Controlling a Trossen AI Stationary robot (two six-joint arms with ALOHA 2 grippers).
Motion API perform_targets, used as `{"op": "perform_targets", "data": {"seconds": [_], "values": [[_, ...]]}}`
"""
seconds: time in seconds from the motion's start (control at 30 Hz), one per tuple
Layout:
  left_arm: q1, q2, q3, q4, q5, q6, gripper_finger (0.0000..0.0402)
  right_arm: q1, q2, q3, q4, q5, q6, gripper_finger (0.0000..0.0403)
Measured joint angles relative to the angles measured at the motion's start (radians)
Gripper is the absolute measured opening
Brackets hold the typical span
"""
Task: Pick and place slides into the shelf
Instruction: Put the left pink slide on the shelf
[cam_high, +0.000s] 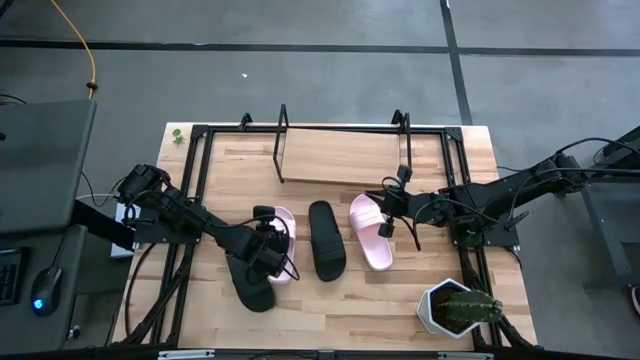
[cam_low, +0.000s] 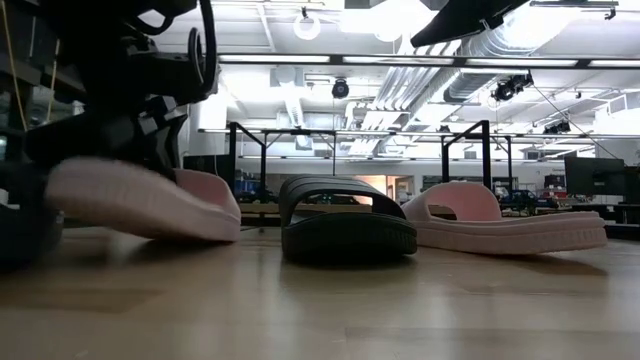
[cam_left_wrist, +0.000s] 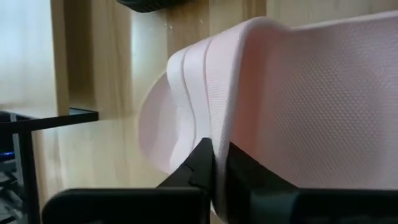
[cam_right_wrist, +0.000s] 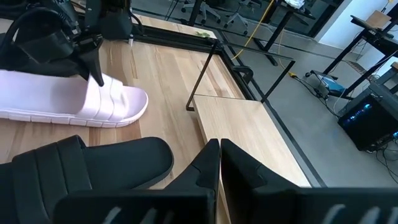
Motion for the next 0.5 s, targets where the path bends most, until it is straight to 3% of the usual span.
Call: {"op": "perform_targets", "data": {"seconds": [0.17,0.3,0.5], "values": [[0.000,0.001,0.039,-0.032,-0.023,0.000,0.0023,0.000,0.000,0.000,0.000,0.001,0.000,0.0005],[0.000,0.001,0.073,-0.088,-0.035,-0.001,0.0008,0.000,0.000,0.000,0.000,-0.004,-0.026,0.0005],[0.000,0.001,0.135,-0.182,-0.112,-0.003,0.0017,0.000,0.000,0.000,0.000,-0.049,-0.071,0.0005]]}}
